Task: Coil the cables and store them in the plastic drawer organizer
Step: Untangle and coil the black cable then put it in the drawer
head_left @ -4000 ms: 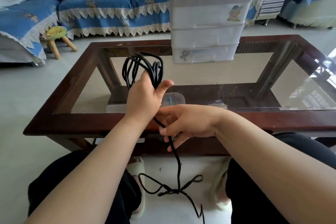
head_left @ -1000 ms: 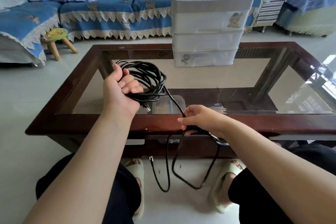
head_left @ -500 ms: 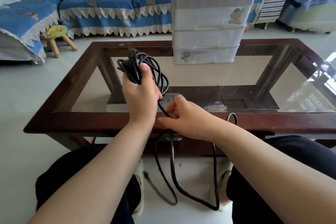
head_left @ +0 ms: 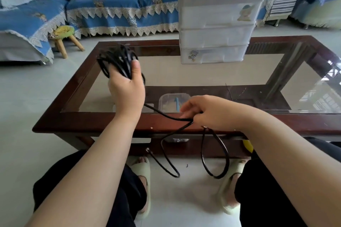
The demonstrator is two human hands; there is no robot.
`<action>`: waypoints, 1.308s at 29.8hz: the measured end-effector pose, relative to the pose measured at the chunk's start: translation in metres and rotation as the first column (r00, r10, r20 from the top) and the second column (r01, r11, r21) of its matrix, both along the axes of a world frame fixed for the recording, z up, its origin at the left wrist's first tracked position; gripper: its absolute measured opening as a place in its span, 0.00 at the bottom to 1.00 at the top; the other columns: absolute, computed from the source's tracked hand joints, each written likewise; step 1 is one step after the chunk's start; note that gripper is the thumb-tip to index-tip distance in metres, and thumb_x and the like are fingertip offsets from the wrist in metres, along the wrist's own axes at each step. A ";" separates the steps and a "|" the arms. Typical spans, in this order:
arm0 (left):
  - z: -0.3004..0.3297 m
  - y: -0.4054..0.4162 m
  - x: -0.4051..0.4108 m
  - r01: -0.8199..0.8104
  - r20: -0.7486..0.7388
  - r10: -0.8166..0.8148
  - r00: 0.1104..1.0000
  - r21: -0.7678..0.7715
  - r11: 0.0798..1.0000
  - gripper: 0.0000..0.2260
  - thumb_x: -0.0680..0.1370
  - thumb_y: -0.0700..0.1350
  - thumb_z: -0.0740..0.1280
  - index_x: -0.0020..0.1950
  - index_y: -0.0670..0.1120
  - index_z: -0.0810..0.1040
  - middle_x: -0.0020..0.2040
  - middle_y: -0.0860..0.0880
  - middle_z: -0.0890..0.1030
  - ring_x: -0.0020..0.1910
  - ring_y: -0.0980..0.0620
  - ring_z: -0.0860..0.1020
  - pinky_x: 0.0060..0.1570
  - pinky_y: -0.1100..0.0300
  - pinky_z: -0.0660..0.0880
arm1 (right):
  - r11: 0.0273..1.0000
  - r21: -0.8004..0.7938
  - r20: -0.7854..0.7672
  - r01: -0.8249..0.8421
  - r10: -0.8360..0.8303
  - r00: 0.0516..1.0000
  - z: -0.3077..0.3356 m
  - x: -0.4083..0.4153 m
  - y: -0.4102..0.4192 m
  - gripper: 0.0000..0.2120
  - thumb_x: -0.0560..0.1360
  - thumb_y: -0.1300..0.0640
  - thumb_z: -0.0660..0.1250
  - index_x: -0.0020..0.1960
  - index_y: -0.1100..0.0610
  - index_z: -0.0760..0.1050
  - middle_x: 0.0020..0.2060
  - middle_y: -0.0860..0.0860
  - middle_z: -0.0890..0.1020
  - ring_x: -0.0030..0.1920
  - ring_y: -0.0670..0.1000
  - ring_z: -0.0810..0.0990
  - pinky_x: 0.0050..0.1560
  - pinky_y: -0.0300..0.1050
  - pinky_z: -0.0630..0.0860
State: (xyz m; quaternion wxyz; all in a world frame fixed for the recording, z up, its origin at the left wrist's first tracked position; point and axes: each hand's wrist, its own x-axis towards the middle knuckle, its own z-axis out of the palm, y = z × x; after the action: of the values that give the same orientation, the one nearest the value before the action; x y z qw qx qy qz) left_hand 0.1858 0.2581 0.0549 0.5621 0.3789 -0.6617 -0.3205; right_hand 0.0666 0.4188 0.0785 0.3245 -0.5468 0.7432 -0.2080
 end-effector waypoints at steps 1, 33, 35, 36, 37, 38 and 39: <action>-0.003 0.002 0.000 0.063 0.106 -0.065 0.992 0.017 0.998 0.15 0.79 0.52 0.63 0.58 0.41 0.73 0.45 0.48 0.80 0.42 0.49 0.81 0.45 0.56 0.79 | 0.999 -0.041 0.012 0.018 -0.017 1.000 0.000 0.000 0.000 0.19 0.73 0.66 0.57 0.60 0.51 0.72 0.49 0.44 0.82 0.40 0.35 0.78 0.39 0.27 0.71; 0.006 -0.013 0.023 0.552 -0.411 -0.386 0.826 0.731 0.402 0.16 0.82 0.47 0.60 0.34 0.48 0.65 0.21 0.54 0.65 0.16 0.59 0.58 0.18 0.67 0.57 | 0.992 0.120 -0.040 0.025 -0.020 0.999 0.000 -0.036 0.026 0.19 0.75 0.47 0.67 0.30 0.57 0.72 0.24 0.51 0.71 0.25 0.47 0.68 0.30 0.39 0.67; 0.008 -0.016 0.026 0.524 -0.369 -0.393 0.843 0.730 0.440 0.19 0.82 0.49 0.59 0.32 0.48 0.62 0.20 0.54 0.62 0.17 0.58 0.57 0.19 0.66 0.57 | 0.894 0.435 -0.089 -0.110 0.164 0.982 -0.011 -0.034 0.027 0.11 0.75 0.51 0.65 0.36 0.54 0.75 0.30 0.48 0.79 0.29 0.47 0.76 0.34 0.38 0.73; 0.008 -0.014 0.026 0.504 -0.323 -0.418 0.849 0.731 0.460 0.20 0.82 0.49 0.60 0.31 0.48 0.62 0.20 0.54 0.61 0.17 0.57 0.58 0.19 0.65 0.58 | 0.878 0.467 -0.134 -0.101 0.183 0.974 -0.018 -0.031 0.026 0.07 0.75 0.53 0.64 0.39 0.52 0.74 0.34 0.47 0.80 0.31 0.47 0.78 0.35 0.37 0.74; 0.007 -0.010 0.025 0.485 -0.271 -0.447 0.853 0.728 0.484 0.21 0.81 0.50 0.61 0.30 0.48 0.61 0.20 0.53 0.61 0.17 0.57 0.58 0.20 0.64 0.59 | 0.913 0.404 -0.153 -0.060 0.132 0.979 -0.023 -0.026 0.025 0.05 0.76 0.55 0.62 0.42 0.50 0.72 0.37 0.46 0.80 0.33 0.46 0.78 0.36 0.36 0.74; 0.005 -0.005 0.023 0.468 -0.218 -0.473 0.853 0.720 0.512 0.21 0.81 0.50 0.61 0.29 0.47 0.61 0.20 0.52 0.61 0.18 0.56 0.58 0.21 0.64 0.59 | 0.960 0.278 -0.091 0.022 0.004 0.996 -0.029 -0.020 0.021 0.05 0.78 0.55 0.59 0.44 0.51 0.72 0.38 0.47 0.80 0.33 0.46 0.78 0.38 0.38 0.75; 0.003 0.000 0.020 0.455 -0.169 -0.495 0.852 0.707 0.541 0.22 0.81 0.49 0.62 0.29 0.47 0.61 0.20 0.52 0.61 0.18 0.55 0.58 0.21 0.64 0.59 | 0.981 0.147 0.044 0.127 -0.135 0.990 -0.032 -0.014 0.019 0.08 0.80 0.53 0.57 0.49 0.54 0.73 0.39 0.50 0.81 0.35 0.47 0.78 0.42 0.40 0.75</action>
State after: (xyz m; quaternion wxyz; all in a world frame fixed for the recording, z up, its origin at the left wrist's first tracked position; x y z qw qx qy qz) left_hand 0.2056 0.2580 0.0577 0.2396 0.3837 -0.5709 -0.6852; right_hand 0.0529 0.4374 0.0470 0.3685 -0.4661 0.7818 -0.1894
